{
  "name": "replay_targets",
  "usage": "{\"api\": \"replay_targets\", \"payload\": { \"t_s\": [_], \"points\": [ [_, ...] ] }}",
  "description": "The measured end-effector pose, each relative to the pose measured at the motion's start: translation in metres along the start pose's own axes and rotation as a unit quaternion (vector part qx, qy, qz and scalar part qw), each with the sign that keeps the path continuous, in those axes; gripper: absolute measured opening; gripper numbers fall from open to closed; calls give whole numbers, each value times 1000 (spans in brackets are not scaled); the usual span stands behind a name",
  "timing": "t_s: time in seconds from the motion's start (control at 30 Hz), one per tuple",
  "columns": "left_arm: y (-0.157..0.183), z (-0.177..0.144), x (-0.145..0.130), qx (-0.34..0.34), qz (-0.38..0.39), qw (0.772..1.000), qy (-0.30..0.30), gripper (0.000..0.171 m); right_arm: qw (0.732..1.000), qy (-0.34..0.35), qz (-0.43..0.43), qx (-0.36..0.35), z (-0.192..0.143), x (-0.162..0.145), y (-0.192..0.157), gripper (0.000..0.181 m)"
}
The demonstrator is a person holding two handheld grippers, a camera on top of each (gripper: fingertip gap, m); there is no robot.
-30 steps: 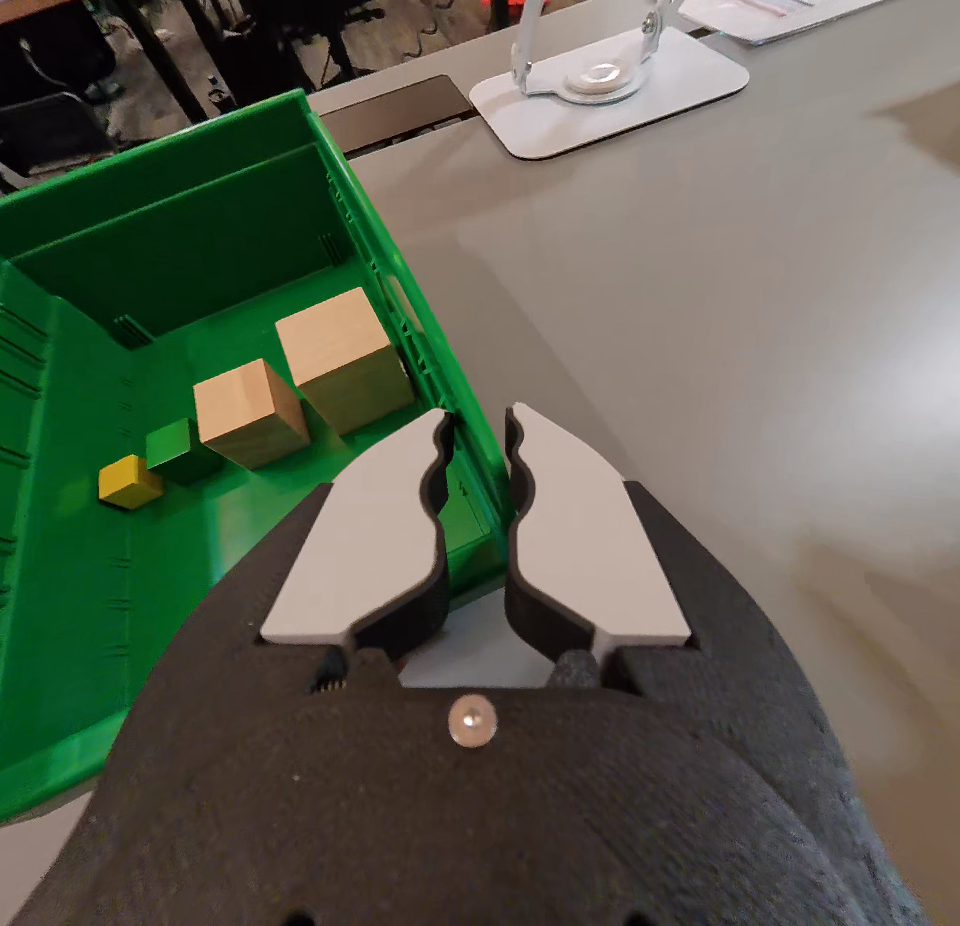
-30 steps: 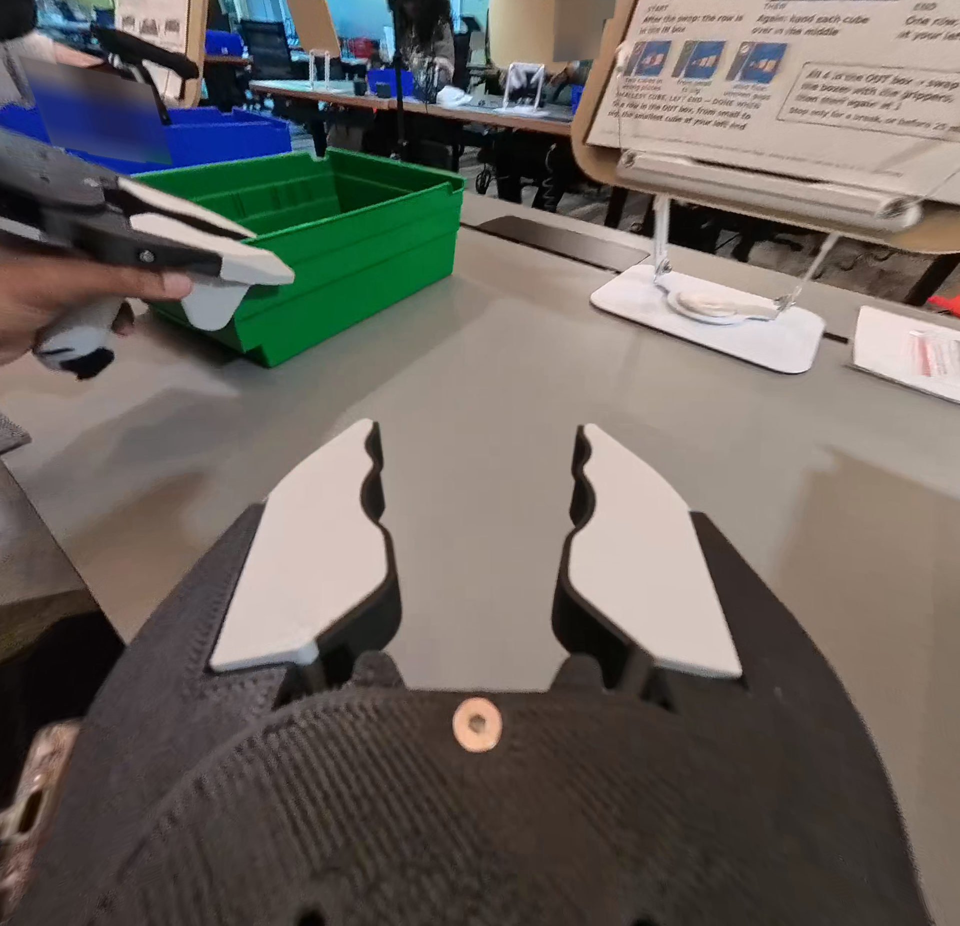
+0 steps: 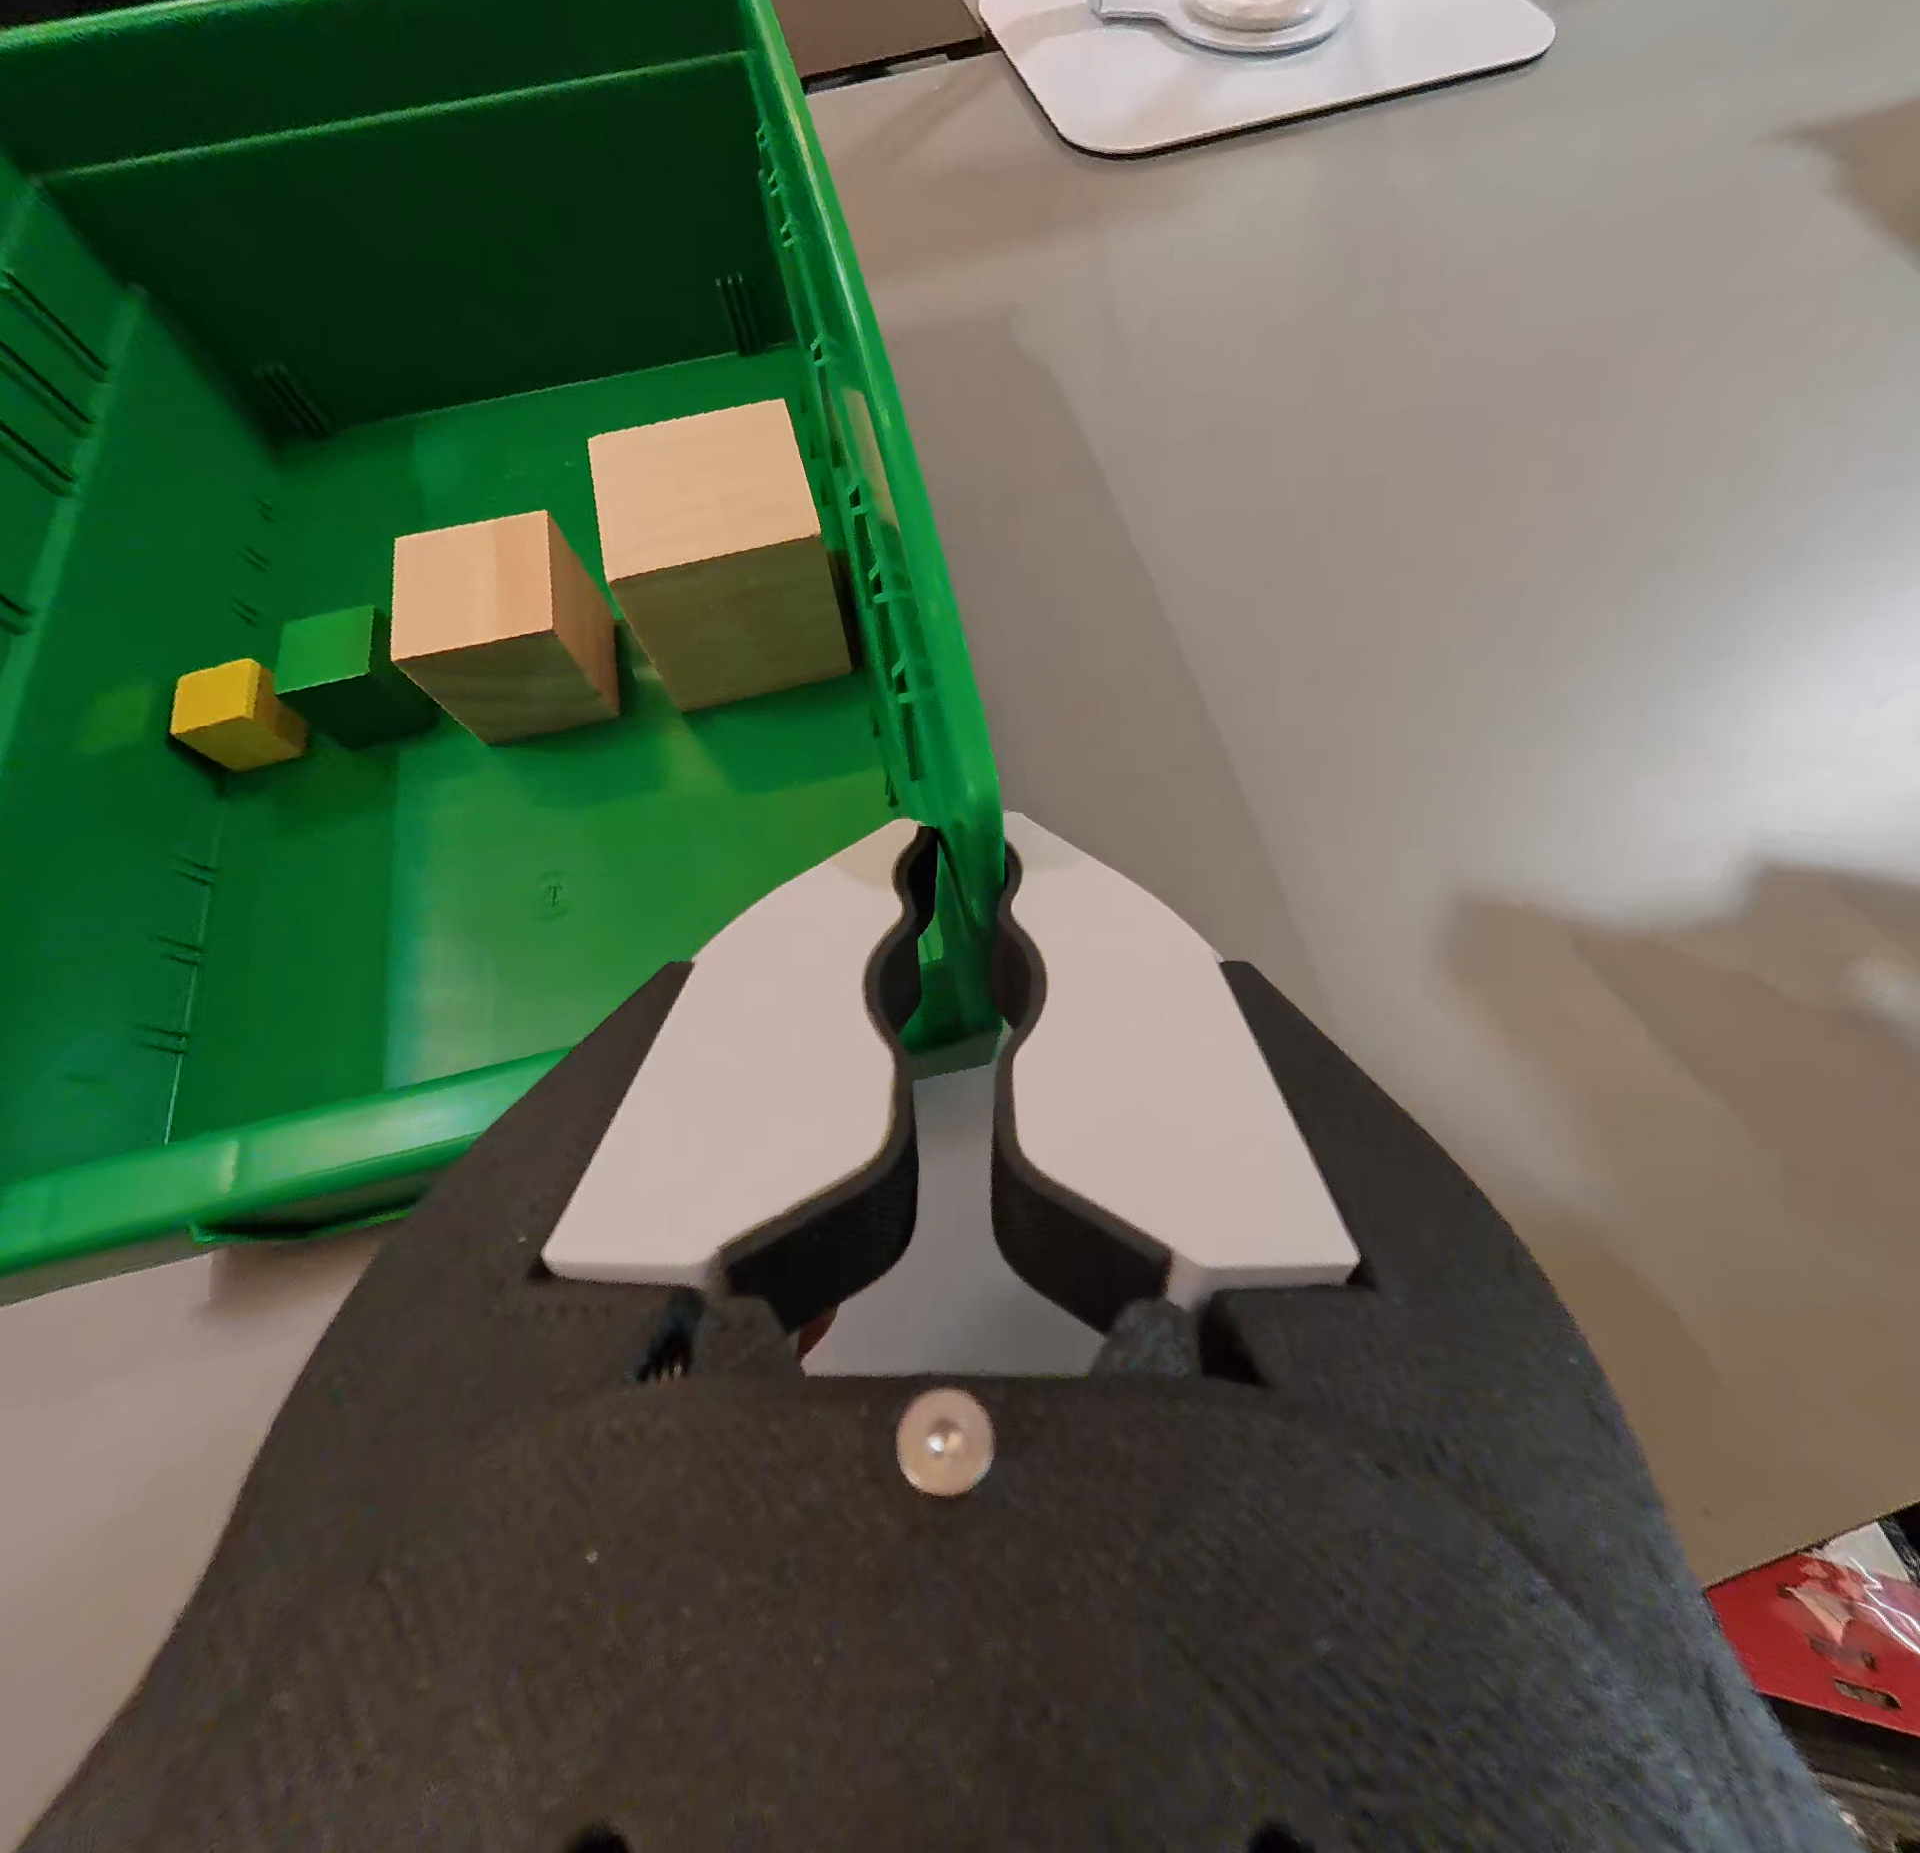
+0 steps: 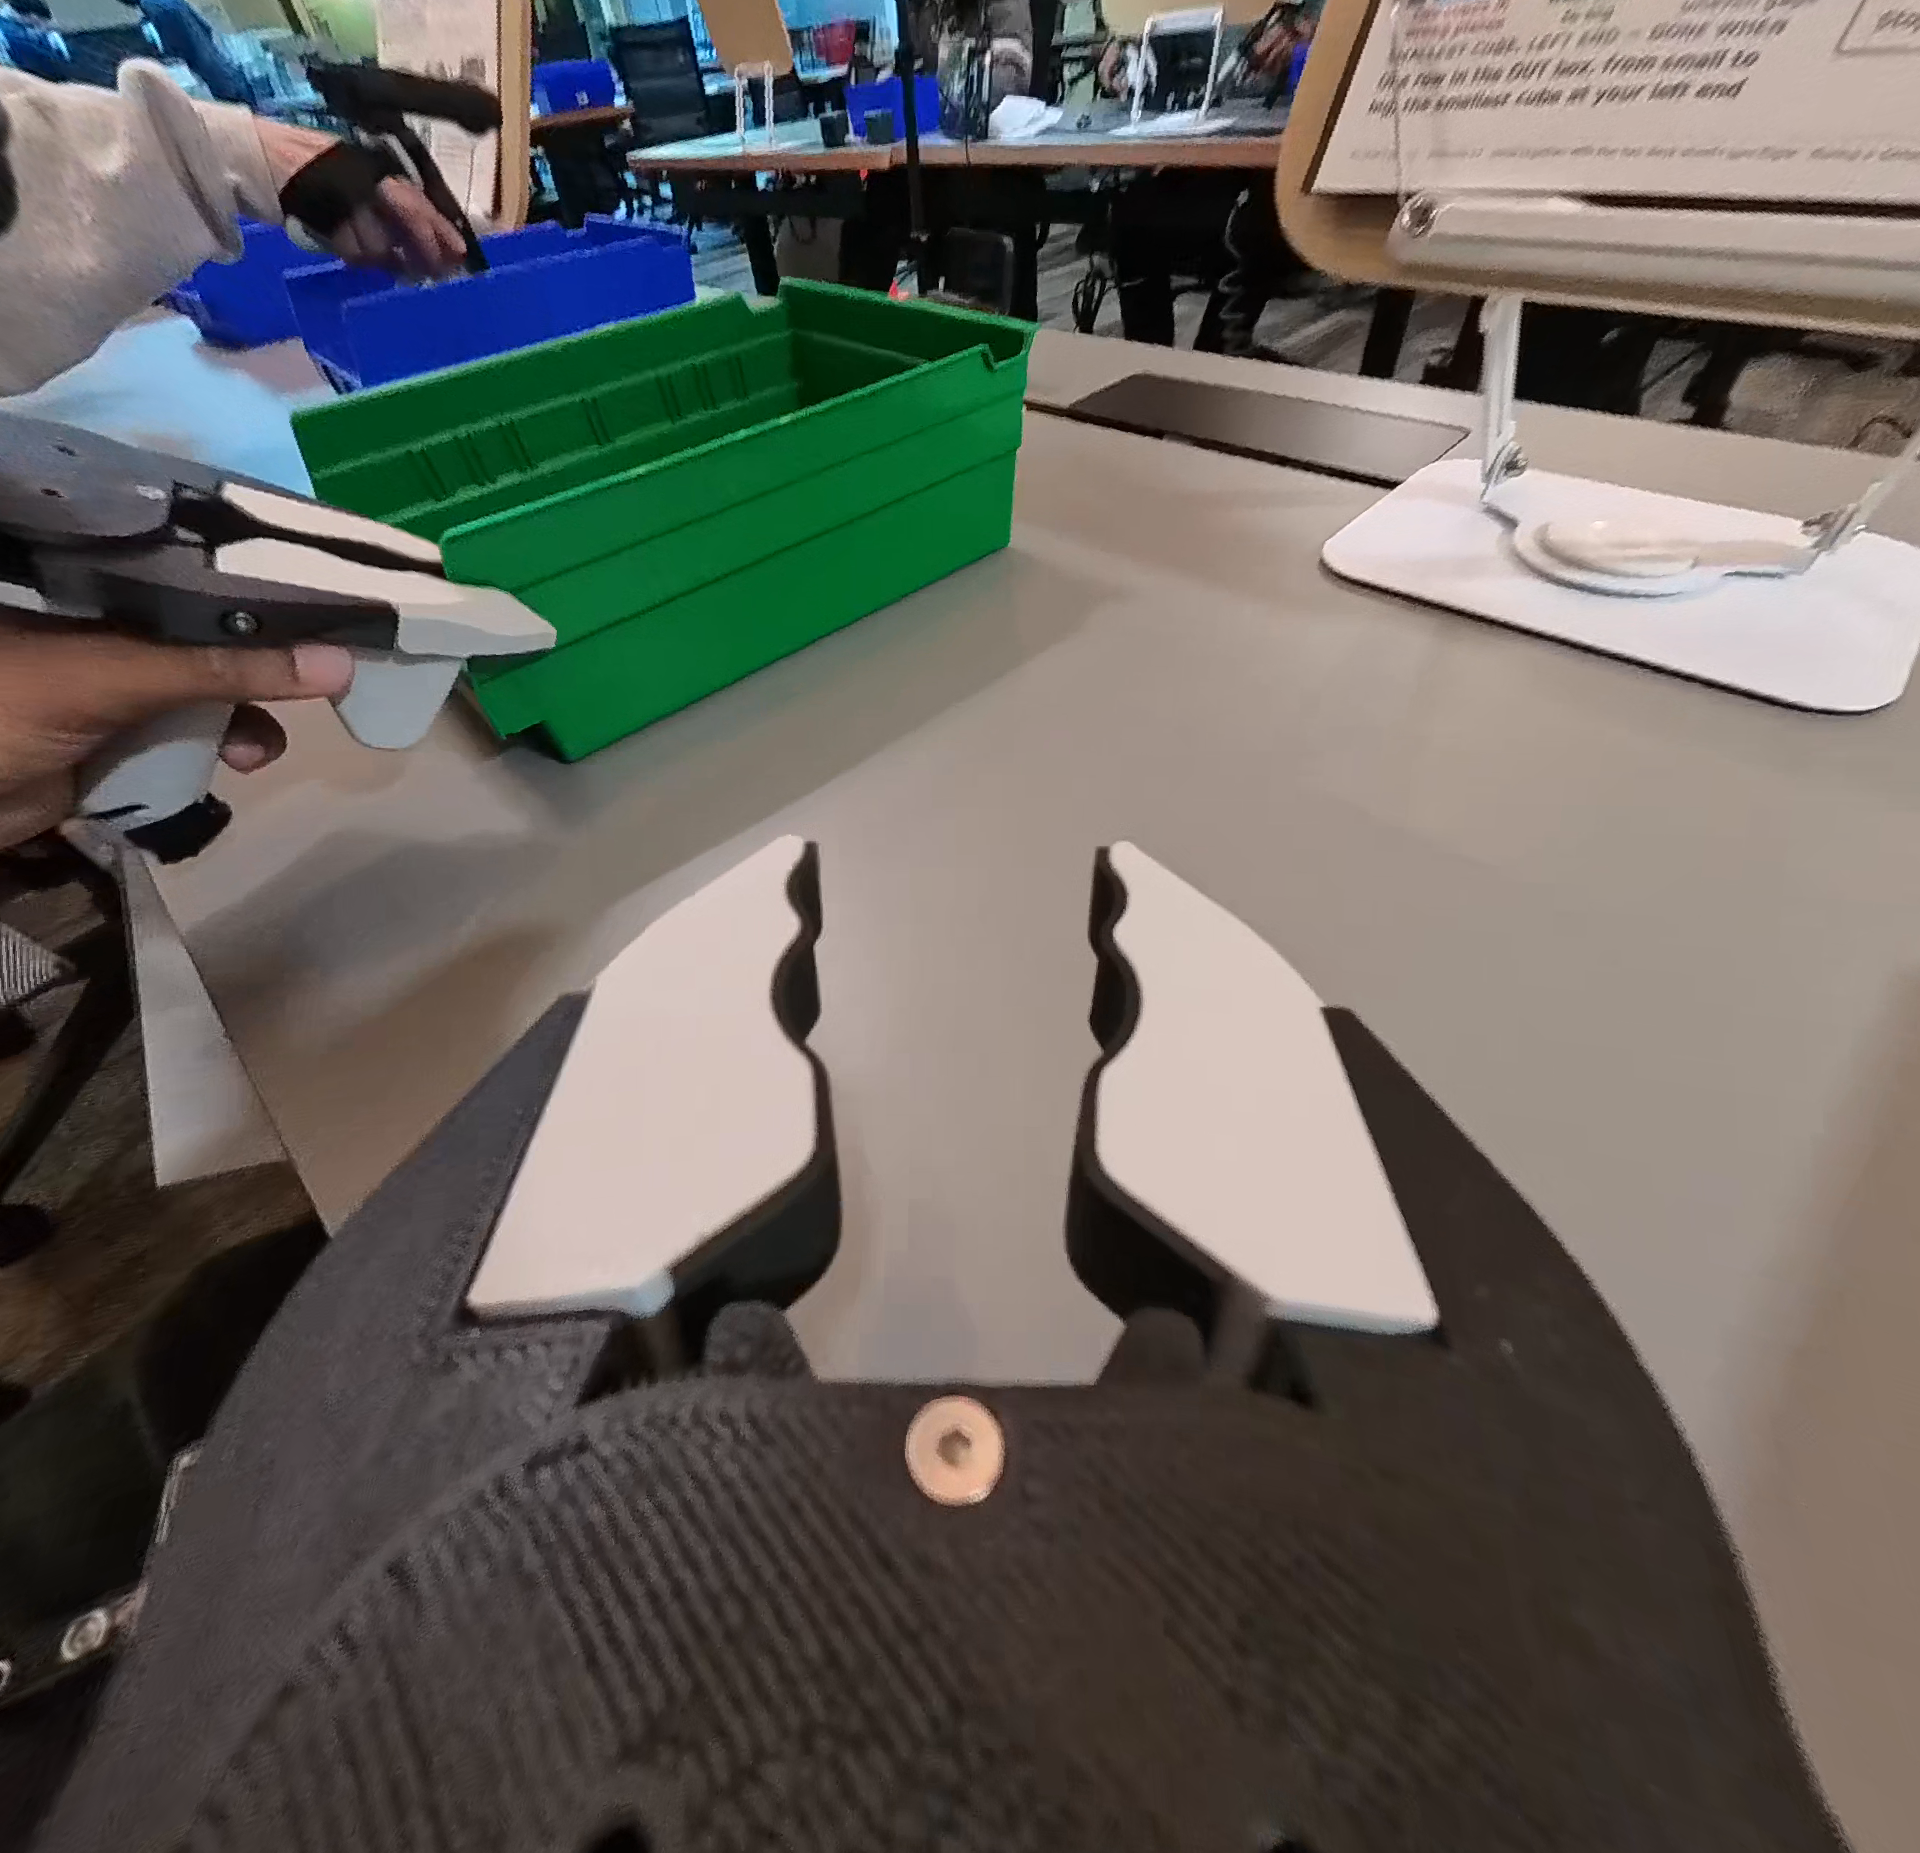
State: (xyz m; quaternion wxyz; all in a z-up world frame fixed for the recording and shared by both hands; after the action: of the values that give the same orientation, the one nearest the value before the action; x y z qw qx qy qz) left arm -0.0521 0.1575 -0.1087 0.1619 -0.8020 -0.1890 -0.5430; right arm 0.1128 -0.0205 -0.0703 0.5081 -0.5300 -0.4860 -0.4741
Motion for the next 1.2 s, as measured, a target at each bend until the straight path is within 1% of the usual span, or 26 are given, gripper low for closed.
{"api": "replay_targets", "payload": {
  "t_s": [0.07, 0.13, 0.33, 0.5, 1.2],
  "points": [
    [1, 2, 0, -5, -4, 1000, 0, 11, 1000, 11, 6, -5, -2, 3, 3, 49],
    [2, 3, 1, -6, -9, 1000, 0, 11, 1000, 4, 16, -6, -3, 1, 5, 50],
    [4, 6, 1, -8, 11, 1000, 2, 13, 998, -8, 49, -37, -6, -4, 15, 60],
    [5, 10, -5, -22, -4, 1000, -14, 15, 997, -13, 67, -34, -6, -7, 15, 63],
    [5, 10, -5, -30, -22, 999, -11, 17, 996, -32, 77, -12, -5, -14, 5, 62]
  ]
}}
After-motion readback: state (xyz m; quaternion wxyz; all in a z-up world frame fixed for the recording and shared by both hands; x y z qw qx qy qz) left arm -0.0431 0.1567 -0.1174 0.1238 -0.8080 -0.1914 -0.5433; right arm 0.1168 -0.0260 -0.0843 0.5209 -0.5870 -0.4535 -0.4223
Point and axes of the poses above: each gripper's, where its closed fingertips meet, z out along the fingers, x out of its top, y = z × x across the jaws, the point moved 2 cm from there along -z, back along the fingers, and after that the axes turned 12 degrees about y, right-handed, at the moved point
